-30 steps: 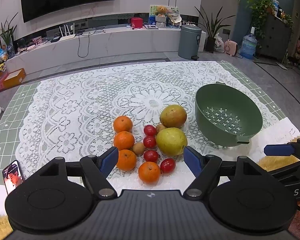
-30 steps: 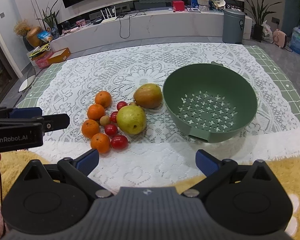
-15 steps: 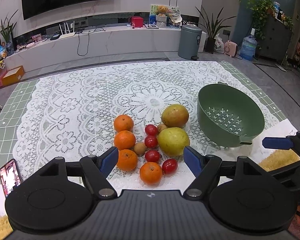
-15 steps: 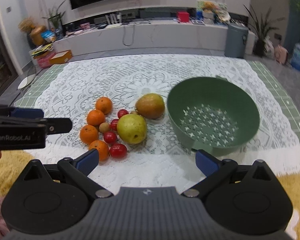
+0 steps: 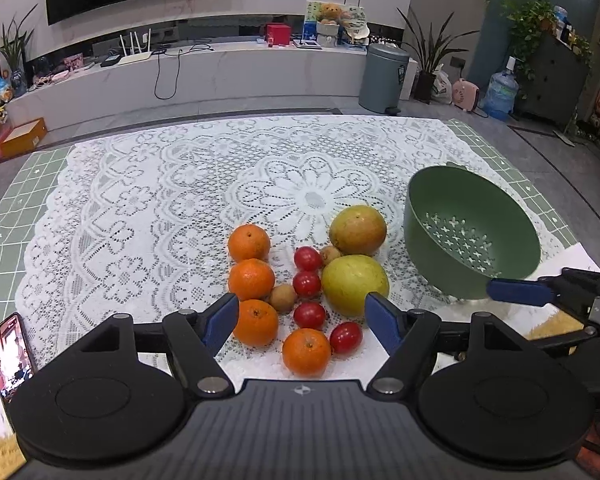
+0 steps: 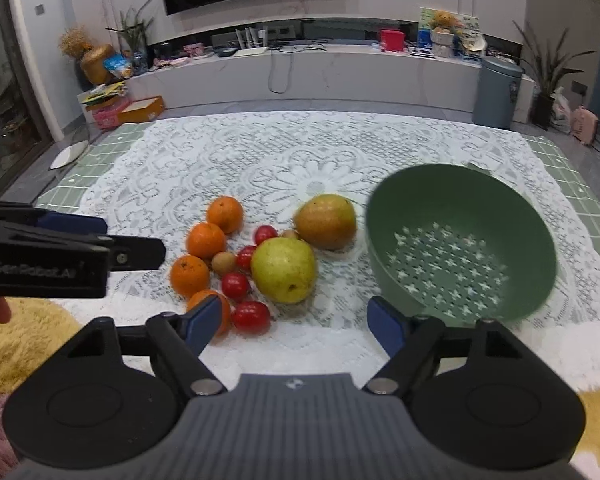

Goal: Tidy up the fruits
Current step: 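Lower the right gripper onto the green pear while the left gripper grasps a mandarin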

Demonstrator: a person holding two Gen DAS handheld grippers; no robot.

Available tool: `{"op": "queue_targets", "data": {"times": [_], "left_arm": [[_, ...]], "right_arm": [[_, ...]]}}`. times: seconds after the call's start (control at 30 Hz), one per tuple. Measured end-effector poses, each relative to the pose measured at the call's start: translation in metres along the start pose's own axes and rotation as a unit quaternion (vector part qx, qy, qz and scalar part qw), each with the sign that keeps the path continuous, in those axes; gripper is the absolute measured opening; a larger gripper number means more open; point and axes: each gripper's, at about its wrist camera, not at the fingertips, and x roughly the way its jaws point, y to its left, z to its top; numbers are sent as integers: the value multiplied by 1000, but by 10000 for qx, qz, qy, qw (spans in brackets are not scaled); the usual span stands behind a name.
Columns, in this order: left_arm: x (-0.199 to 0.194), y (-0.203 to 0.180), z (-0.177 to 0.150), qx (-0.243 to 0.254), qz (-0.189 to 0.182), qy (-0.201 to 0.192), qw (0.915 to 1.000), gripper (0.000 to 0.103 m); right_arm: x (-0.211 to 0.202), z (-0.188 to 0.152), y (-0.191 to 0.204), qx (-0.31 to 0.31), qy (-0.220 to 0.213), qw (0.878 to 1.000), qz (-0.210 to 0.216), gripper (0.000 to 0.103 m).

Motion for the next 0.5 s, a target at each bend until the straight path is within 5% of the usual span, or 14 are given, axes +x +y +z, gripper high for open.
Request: {"op": "queue_targets", "data": {"times": [0.5], "left_arm": [[26, 16, 15, -15, -91, -88, 9999, 80]], "right_arm": [[35, 19, 11, -349, 79, 9994, 27, 72]]}}
